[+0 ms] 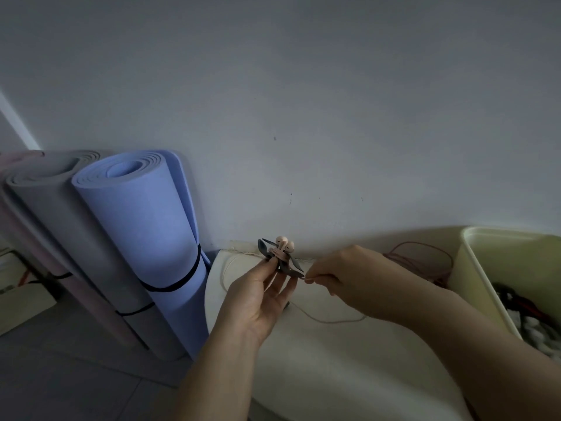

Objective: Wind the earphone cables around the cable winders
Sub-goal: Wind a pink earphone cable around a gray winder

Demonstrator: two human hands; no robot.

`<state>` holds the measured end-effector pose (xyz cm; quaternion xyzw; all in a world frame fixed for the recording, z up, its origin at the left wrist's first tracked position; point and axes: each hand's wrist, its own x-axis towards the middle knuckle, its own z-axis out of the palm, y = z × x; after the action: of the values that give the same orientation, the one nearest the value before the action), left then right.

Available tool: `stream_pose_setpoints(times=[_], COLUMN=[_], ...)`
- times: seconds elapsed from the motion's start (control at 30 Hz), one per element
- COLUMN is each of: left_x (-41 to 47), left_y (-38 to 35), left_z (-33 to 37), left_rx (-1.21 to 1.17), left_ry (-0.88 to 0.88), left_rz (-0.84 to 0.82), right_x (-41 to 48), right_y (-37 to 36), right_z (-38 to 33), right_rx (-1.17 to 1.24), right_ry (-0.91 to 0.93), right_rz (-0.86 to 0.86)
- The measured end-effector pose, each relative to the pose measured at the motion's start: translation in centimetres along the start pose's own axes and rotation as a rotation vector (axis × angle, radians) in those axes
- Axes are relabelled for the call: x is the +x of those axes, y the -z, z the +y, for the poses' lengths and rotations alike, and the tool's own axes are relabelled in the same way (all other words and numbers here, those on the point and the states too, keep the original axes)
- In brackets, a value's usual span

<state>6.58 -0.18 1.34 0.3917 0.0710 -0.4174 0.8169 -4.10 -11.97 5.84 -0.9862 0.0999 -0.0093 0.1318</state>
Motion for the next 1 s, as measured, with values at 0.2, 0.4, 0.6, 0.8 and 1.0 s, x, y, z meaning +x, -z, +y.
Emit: stream_pose_setpoints(times=[0.2, 0.4, 0.6, 0.8, 1.0], left_x=[0.2, -0.2, -0.1, -1.4, -1.9], left_y=[-0.1, -0.2, 0.1, -0.4, -0.1], left_z=[0.2, -0.1, -0.5, -0.4, 0.0], left_rx=[-0.083, 0.095, 0.769, 1.199, 1.403], left_ry=[0.045, -0.073, -0.381, -0.553, -0.483], left_rz=[-0.041, -0.06, 0.013, -0.191, -0.337], right_x=[0.0, -0.1, -0.2, -0.4, -0.5], right_y=[0.1, 0.0, 1.2, 1.5, 1.4], right_z=[0.2, -0.5, 0.3, 1.4, 2.0], right_rx=[-0.014, -0.052, 0.125, 0.484, 0.398], right_ry=[0.011, 0.032, -0.094, -0.202, -0.163], right_rz=[0.034, 0.029, 0.324, 0.399, 0.3])
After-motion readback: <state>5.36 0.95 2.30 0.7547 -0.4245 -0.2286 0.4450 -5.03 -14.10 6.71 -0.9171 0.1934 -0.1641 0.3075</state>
